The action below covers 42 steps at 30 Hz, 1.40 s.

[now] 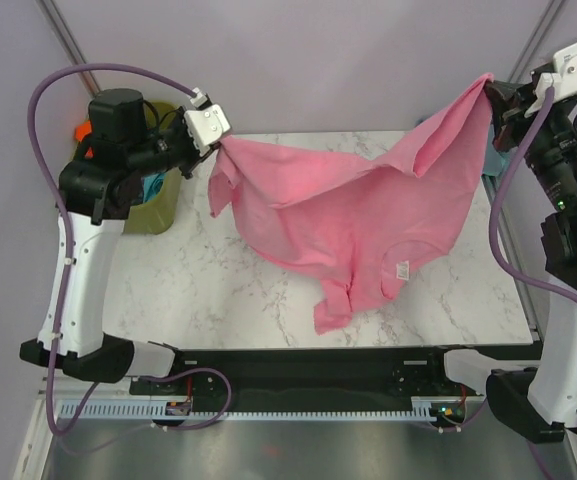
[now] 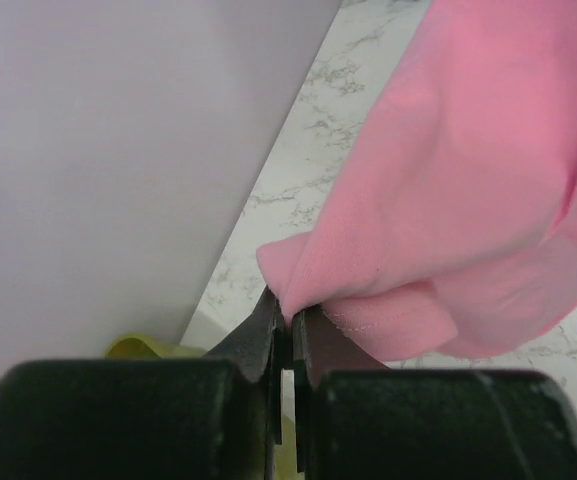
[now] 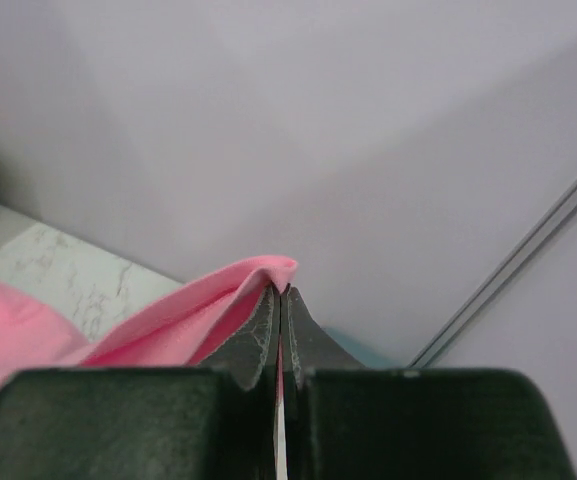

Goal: Fold and stack the t-shirts
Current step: Flatten the tshirt out

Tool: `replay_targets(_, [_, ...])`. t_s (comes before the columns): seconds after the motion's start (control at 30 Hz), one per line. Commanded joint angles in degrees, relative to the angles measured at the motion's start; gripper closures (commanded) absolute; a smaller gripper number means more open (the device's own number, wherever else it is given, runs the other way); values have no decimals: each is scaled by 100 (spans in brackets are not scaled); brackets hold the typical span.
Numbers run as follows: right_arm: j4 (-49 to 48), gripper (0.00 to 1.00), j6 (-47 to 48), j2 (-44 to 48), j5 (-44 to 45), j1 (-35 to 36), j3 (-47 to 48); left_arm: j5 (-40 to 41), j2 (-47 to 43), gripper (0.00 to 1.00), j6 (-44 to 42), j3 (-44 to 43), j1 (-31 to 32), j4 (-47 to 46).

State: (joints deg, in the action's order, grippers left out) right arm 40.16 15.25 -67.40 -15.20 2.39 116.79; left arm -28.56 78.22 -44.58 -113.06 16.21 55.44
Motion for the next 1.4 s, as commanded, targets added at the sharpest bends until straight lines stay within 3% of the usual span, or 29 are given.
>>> replay_targets(0.0, [-517,100,-100,-265,378,-20,-103,-274,308,97,-7,116,-12,-376])
replay_targets(0.13, [-992,100,-241,-335,246,-20,-1059,-186,677,97,238,572,-65,-332])
replay_targets(0.27, [-1413,100,-162,-564,87,-20,-2062,-133,1807,98,537,794,-223,-157])
replay_targets(0.4, [-1853,100,-450,-985,-193,-20,-3116,-387,3145,98,704,382,-346,212])
replay_targets(0.53, [-2091,100,-891,-1862,-527,-11,-3215,-651,4550,92,1213,-704,-390,230])
replay_targets(0.57, [-2222,100,-944,-2004,-536,-20,-3215,-660,4806,86,1449,-996,-399,230])
replay_targets(0.6, [-2293,100,-1005,-2145,-528,-20,-3207,-634,5357,52,1608,-1321,-399,204])
replay_targets(0.63, [-2337,100,-1093,-2398,-510,-20,-3189,-477,5588,39,1810,-2090,-416,187])
replay_targets(0.7, [-2346,100,-1208,-2602,-562,-37,-3023,-510,5810,1,2531,-2815,-496,187])
replay_targets(0.77, [-2364,100,-1234,-2691,-668,-37,-2987,-599,5259,0,2420,-2548,-435,73])
replay_targets(0.83, [-2381,100,-1261,-2665,-660,-37,-2969,-746,4506,1,2602,-1662,-460,20])
replay_targets(1.0, [-2469,100,-1331,-2621,-686,-46,-3197,-2582,3675,2,3411,96,-689,28])
replay_targets(1.13, [-2584,100,-1454,-2665,-800,-46,-3303,-2289,3867,19,3369,232,-575,107])
replay_targets(1.2, [-2584,100,-1463,-2682,-791,-46,-3303,-1980,4043,51,3079,65,-443,177])
replay_targets(1.3, [-2592,100,-1437,-2656,-774,-46,-3295,-1549,4376,69,2701,-215,-276,248])
replay_targets(1.37, [-2592,100,-1437,-2647,-730,-46,-3303,-1214,4570,71,2368,-401,-154,344])
